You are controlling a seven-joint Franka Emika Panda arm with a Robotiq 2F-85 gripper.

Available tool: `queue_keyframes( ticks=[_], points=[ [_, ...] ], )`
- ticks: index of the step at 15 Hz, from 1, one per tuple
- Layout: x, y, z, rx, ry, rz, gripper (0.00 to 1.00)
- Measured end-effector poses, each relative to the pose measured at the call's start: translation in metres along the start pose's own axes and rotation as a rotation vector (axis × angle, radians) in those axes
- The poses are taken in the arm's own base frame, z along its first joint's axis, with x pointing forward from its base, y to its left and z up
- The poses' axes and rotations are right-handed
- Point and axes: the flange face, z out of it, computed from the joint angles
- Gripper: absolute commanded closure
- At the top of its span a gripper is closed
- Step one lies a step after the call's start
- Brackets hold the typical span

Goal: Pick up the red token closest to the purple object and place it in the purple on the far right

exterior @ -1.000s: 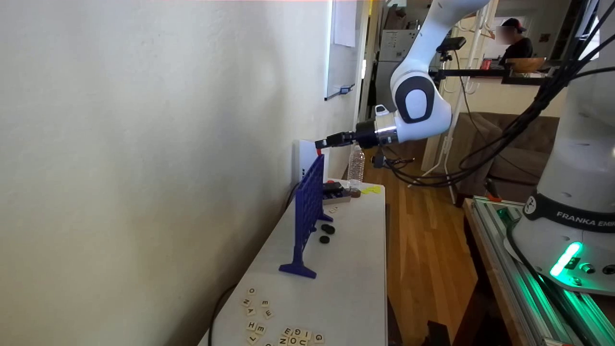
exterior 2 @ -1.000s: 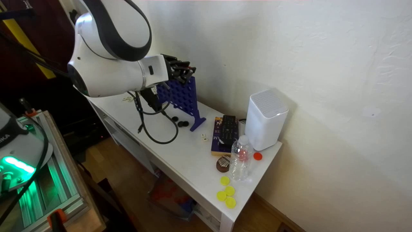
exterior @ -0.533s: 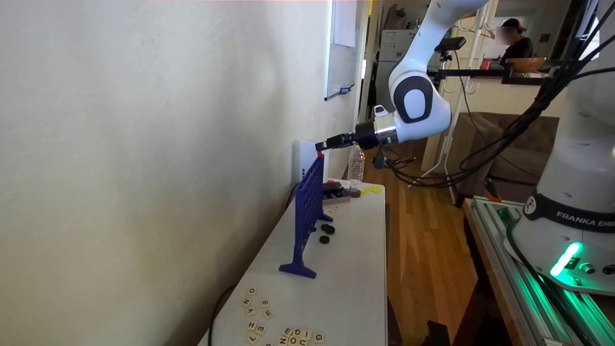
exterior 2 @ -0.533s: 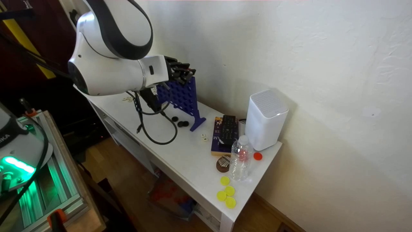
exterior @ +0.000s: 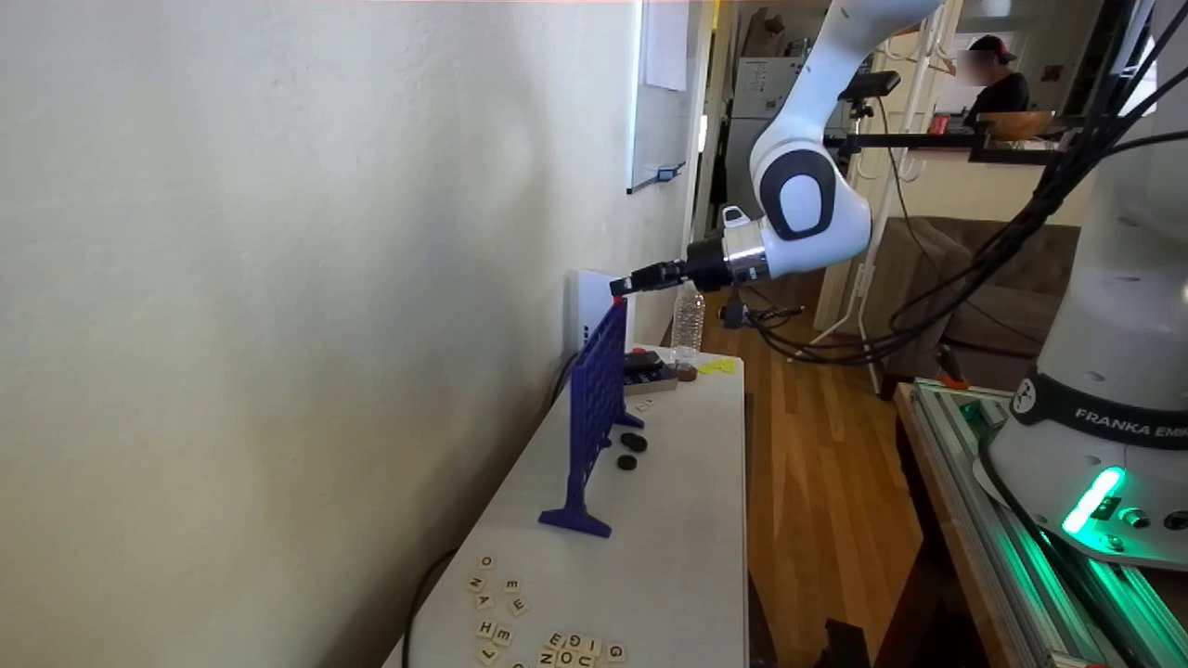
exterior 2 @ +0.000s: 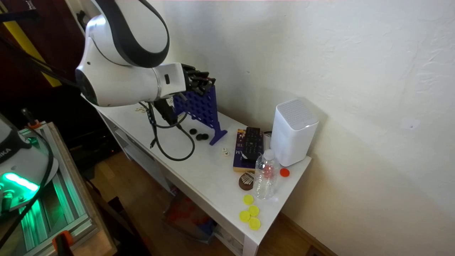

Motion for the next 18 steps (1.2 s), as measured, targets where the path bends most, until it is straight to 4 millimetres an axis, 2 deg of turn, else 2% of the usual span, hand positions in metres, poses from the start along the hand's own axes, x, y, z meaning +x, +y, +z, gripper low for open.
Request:
queue_keyframes(
  ticks=[2,3,4,5,7,11,12,15,18],
  points=[
    [-0.001,0.000,0.001,0.005,0.004,0.003,0.92],
    [-0.001,-0.001,0.001,0.007,0.006,0.004,0.83],
    [-0.002,-0.001,0.001,0.010,0.009,0.007,0.43],
    [-0.002,-0.001,0.002,0.013,0.012,0.009,0.43],
    [-0.003,-0.001,0.002,0.017,0.016,0.019,0.32],
    [-0.004,-0.001,0.003,0.022,0.021,0.028,0.03],
    [-0.004,-0.002,0.003,0.023,0.022,0.030,0.00],
    [-0.002,-0.003,0.003,0.027,0.028,0.041,0.00],
    [0.010,-0.016,0.000,0.042,0.023,0.035,0.00]
  ],
)
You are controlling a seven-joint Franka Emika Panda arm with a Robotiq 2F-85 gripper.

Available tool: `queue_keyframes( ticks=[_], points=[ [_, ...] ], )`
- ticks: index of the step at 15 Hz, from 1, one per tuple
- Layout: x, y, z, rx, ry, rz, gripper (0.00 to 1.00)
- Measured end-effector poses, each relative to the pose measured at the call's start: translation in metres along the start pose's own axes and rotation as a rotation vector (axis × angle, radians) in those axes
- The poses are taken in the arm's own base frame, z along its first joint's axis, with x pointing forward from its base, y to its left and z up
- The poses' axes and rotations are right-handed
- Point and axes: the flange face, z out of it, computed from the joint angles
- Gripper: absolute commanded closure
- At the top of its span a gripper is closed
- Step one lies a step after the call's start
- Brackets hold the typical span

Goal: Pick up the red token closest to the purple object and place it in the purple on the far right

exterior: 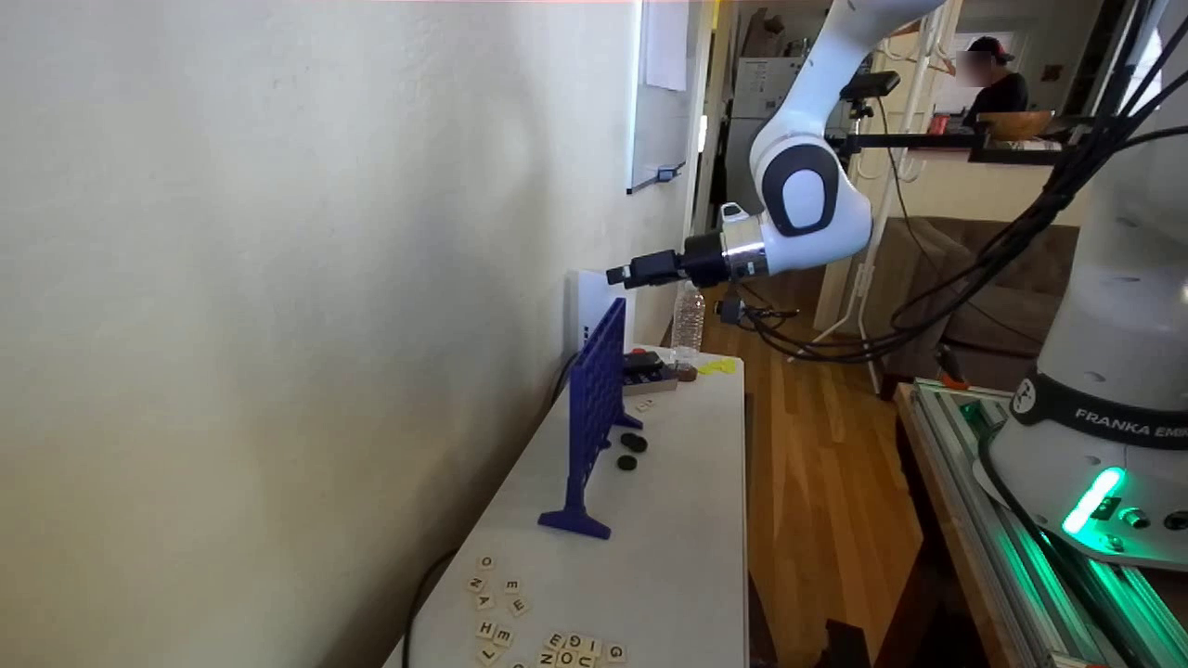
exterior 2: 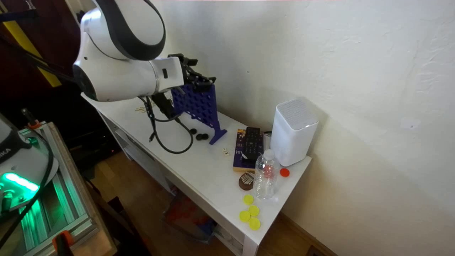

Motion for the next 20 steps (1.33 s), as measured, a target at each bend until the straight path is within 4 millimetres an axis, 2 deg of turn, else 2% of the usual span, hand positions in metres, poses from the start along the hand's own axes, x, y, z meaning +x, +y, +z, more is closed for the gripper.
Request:
queue_keyframes(
  ticks=[3,7,10,13,15,16,18,20],
  points=[
    [0.042,-0.026,-0.011,0.012,-0.034,-0.098,0.00],
    [0.113,-0.056,-0.046,-0.036,-0.106,-0.317,0.00],
    [0.163,-0.079,-0.075,-0.138,-0.184,-0.476,0.00],
    [0.204,-0.107,-0.089,-0.282,-0.250,-0.588,0.00],
    [0.212,-0.124,-0.083,-0.351,-0.284,-0.633,0.00],
    [0.204,-0.125,-0.073,-0.343,-0.313,-0.634,0.00],
    [0.184,-0.112,-0.055,-0.341,-0.384,-0.625,0.00],
    [0.178,-0.102,-0.046,-0.353,-0.413,-0.620,0.00]
  ],
)
